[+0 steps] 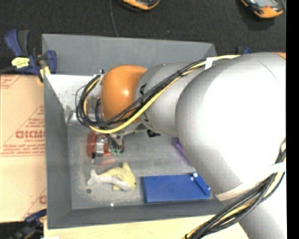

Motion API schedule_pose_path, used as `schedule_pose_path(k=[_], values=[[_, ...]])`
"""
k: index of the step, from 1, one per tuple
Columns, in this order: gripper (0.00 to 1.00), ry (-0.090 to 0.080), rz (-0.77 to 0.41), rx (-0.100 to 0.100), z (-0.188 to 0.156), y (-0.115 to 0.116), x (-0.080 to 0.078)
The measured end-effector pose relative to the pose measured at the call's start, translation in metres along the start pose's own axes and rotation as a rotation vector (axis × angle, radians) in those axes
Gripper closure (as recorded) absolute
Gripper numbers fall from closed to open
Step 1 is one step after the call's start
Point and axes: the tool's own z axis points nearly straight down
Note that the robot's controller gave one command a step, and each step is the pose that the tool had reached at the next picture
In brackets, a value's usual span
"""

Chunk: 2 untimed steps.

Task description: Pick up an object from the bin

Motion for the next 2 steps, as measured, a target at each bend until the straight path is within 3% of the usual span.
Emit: schedule_pose_path(k=[1, 2], values=[[1.0, 0.0, 0.0, 0.0, 0.0, 0.0, 0.0], [1.0, 0.0, -0.031, 0.002, -0.025, -0.009, 0.005]])
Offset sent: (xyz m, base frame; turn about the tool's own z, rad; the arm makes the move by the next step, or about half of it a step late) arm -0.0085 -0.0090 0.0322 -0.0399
